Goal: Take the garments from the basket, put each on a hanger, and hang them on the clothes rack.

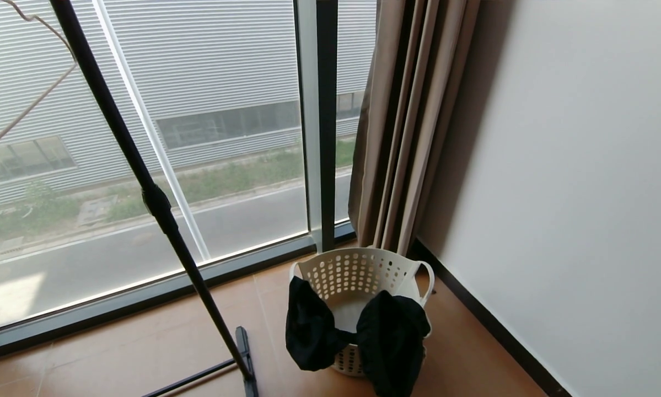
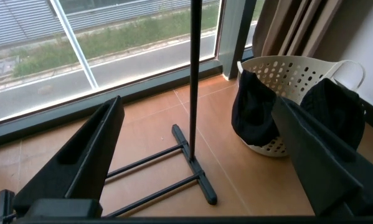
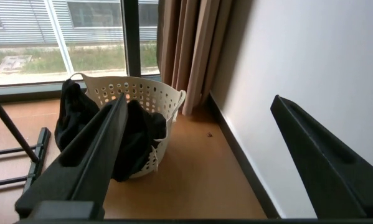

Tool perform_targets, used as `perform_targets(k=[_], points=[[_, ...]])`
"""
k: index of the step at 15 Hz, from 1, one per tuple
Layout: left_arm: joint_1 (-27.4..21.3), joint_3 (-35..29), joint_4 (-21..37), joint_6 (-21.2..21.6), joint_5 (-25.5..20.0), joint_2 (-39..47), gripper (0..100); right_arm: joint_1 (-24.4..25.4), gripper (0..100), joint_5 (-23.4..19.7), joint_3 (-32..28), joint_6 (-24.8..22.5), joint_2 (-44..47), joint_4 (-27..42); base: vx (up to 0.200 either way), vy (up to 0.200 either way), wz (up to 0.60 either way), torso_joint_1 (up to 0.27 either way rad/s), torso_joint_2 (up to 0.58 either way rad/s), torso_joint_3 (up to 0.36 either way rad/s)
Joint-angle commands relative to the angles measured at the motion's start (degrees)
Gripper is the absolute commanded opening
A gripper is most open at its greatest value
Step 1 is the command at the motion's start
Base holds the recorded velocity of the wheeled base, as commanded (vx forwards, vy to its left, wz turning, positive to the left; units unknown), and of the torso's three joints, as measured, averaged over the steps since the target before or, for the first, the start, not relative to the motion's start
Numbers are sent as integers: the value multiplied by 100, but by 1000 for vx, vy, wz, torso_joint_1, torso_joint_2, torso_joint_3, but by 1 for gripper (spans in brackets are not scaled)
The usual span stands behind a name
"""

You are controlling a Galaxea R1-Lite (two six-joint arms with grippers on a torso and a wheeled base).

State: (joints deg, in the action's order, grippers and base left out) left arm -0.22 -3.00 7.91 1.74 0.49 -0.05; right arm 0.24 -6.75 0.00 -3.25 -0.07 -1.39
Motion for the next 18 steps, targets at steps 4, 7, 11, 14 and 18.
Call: perform_targets(k=[4, 7, 11, 14, 18], points=[[4, -8, 0, -7, 4, 5, 100, 2, 100, -1, 0, 0, 7, -2, 0, 0, 0, 5, 6, -198], [-4, -8, 0, -25, 4, 5, 100, 2, 100, -1, 0, 0, 7, -2, 0, 0, 0, 5, 5, -201], [-4, 1, 0, -25, 4, 5, 100, 2, 100, -1, 0, 0, 7, -2, 0, 0, 0, 4, 2, -195], [-4, 1, 0, -7, 4, 5, 100, 2, 100, -1, 0, 0, 7, -2, 0, 0, 0, 2, 4, -203], [-4, 1, 0, 1, 4, 14, 100, 2, 100, -1, 0, 0, 7, -2, 0, 0, 0, 1, 5, -198]])
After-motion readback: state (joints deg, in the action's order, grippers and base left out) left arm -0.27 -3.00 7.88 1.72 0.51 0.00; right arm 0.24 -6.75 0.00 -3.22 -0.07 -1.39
